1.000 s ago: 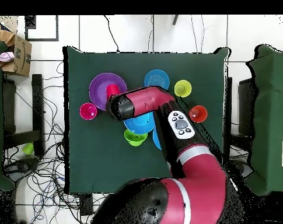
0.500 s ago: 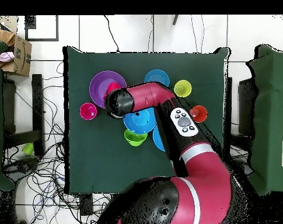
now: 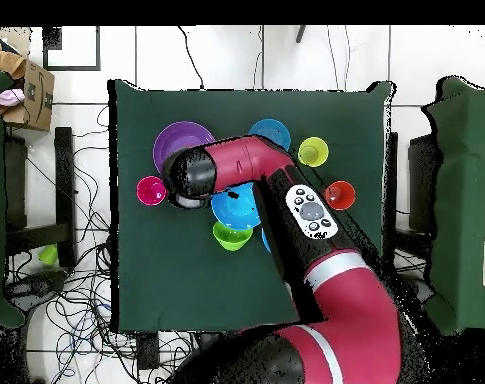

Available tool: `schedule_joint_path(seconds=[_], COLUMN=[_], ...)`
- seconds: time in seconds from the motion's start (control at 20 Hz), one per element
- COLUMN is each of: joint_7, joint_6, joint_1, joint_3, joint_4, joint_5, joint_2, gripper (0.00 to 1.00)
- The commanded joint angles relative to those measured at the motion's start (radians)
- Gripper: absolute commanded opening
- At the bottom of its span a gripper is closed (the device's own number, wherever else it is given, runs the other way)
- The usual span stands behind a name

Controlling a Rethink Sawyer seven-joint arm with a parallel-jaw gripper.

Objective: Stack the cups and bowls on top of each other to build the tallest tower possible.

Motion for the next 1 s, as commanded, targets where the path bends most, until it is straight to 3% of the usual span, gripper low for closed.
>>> schedule_joint_path(seconds=[0.05,0.55,1.0], joint_7=[-0.219,-0.157,-0.159], joint_6=[0.135,0.013,0.073], joint_1=[0.002,0.003,0.032], joint_3=[0.061,0.054,0.053], joint_4=[0.044,-0.037,-0.147], joint_5=[0.021,-0.004,0.006], joint_2=[-0.029,0.04,0.083], gripper=[0.0,0.0,0.0])
